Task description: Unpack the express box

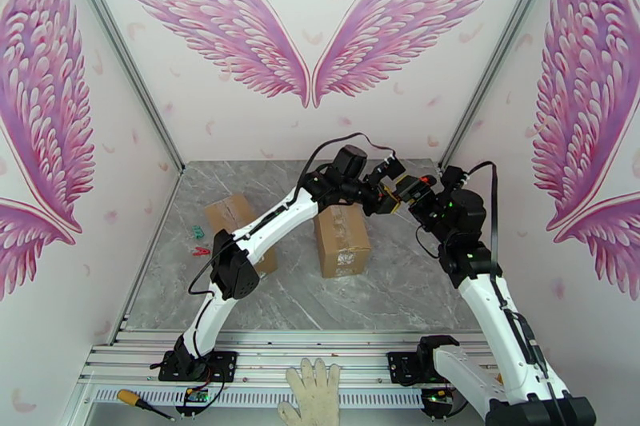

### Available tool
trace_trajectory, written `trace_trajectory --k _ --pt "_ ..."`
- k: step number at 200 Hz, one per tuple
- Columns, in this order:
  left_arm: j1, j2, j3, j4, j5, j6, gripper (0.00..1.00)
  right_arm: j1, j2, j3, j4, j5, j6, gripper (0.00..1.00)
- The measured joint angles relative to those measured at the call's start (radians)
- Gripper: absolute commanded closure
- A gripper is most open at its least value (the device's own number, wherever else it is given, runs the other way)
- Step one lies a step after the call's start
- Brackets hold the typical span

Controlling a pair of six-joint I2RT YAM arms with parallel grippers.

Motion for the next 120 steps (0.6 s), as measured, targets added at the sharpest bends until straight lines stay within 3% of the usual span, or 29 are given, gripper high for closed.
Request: trace_trajectory --k 51,120 --pt "0.062 -0.001 0.002 -0.047 0.123 0.029 1.0 -0.001 -0.002 -0.011 0.067 -0.089 -0.215 0.06" --pt "0.106 -0.027 0.007 -0.114 0.237 0.062 1.0 -0.07 0.048 -0.011 0.176 -0.331 -0.381 0.07"
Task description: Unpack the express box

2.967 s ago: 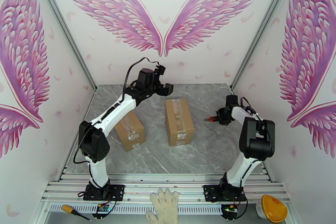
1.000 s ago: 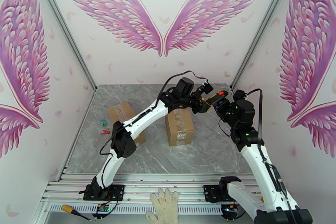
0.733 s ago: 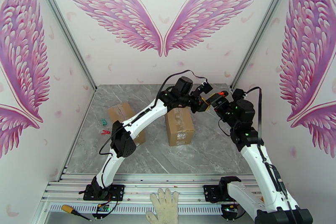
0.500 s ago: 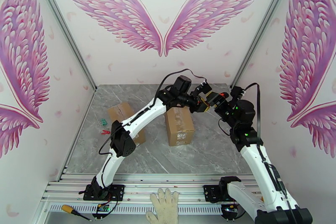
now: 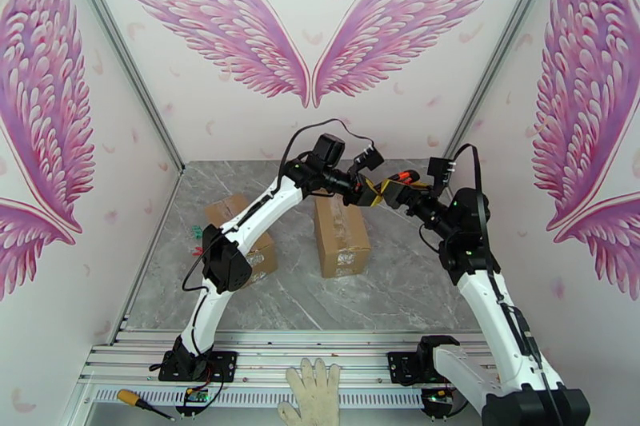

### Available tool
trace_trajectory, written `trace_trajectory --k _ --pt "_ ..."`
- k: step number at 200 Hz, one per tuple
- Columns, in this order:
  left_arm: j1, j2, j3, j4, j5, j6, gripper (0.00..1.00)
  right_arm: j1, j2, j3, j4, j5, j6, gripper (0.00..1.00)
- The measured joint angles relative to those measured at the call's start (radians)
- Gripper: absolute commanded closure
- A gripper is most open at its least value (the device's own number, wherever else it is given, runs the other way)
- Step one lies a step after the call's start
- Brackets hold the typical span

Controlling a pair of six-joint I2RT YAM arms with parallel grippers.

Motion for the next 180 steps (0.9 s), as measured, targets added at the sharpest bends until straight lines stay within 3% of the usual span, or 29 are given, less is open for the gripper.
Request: trace_trajectory --k 76,180 --pt "0.013 -0.002 0.067 -0.013 0.13 -0.026 1.0 -0.041 0.092 0.0 0.28 -0.307 0.011 0.15" --pt "0.013 0.004 0.097 0.08 0.276 -0.216 1.0 -0.049 0.174 0.0 0.601 -0.446 0.145 0.45"
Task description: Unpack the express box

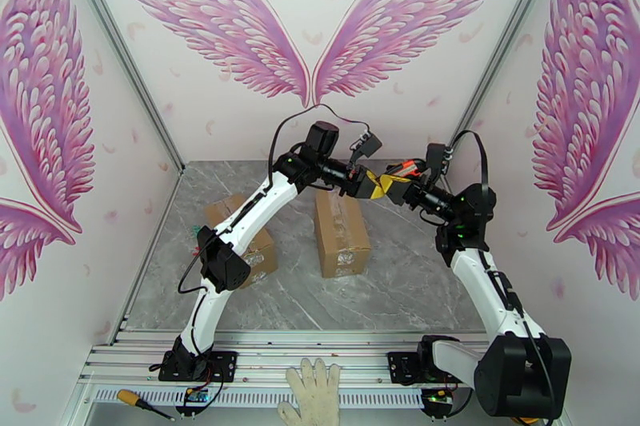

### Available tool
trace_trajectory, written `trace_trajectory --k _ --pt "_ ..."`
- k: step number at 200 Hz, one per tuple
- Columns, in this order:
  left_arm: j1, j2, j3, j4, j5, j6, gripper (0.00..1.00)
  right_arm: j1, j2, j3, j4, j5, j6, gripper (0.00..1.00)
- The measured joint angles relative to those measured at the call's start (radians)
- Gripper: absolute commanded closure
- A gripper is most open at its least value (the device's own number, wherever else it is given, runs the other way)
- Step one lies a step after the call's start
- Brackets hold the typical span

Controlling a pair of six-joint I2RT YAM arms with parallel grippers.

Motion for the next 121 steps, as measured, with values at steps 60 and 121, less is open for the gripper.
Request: trace_trajectory --k 60,121 --pt "-0.011 0.011 0.006 0.032 0.038 -0.061 1.0 0.0 0.02 0.002 0.107 -0.027 0.099 0.52" --pt "-0.006 0.026 0.013 0.04 0.05 -0.076 1.0 0.013 0.044 0.007 0.16 -0.042 0.179 0.78"
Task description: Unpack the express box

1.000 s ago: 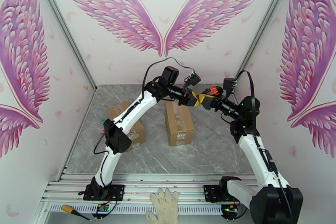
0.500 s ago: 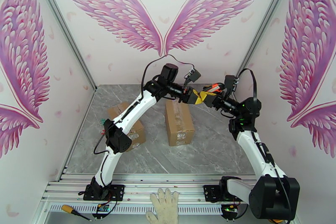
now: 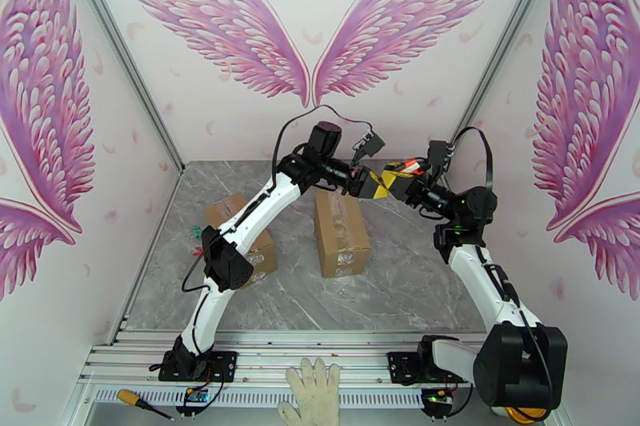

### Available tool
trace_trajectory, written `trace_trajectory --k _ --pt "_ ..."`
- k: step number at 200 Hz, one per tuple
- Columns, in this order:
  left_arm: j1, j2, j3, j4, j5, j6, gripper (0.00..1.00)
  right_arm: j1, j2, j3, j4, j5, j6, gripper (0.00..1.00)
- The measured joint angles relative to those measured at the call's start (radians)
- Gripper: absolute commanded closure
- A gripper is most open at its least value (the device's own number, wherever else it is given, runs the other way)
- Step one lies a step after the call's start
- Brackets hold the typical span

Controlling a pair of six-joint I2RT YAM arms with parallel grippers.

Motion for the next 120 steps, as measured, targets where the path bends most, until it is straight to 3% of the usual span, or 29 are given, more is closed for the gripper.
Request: trace_trajectory --k 16,27,36,50,59,75,100,120 --pt "0.006 0.005 0.0 0.017 0.025 0.04 1.0 0.007 -0.001 0.009 -0.002 -0.017 0.059 1.0" --pt "0.009 0.009 0.001 0.022 0.031 0.052 0.92 0.011 0.0 0.013 -0.009 -0.014 0.064 1.0" --pt "0.01 0.009 0.002 0.019 0.031 0.056 0.75 0.011 0.0 0.013 -0.014 -0.014 0.063 1.0" --pt "0.01 0.009 0.003 0.003 0.018 0.05 0.63 0.016 0.0 0.013 -0.017 -0.008 0.043 1.0" --pt "0.01 0.009 0.007 -0.014 0.005 0.055 0.41 0.024 0.0 0.011 -0.019 0.0 0.023 1.0" --pt "0.01 0.009 0.009 -0.047 -0.035 0.075 0.25 0.033 -0.008 0.002 -0.033 0.024 -0.02 1.0" --pt "0.023 -0.005 -0.01 -0.1 -0.149 0.124 0.14 0.034 -0.037 -0.023 -0.087 0.1 -0.104 1.0" --pt "0.052 -0.083 -0.148 -0.085 -0.28 0.145 0.1 0.034 -0.061 -0.05 -0.122 0.183 -0.163 1.0"
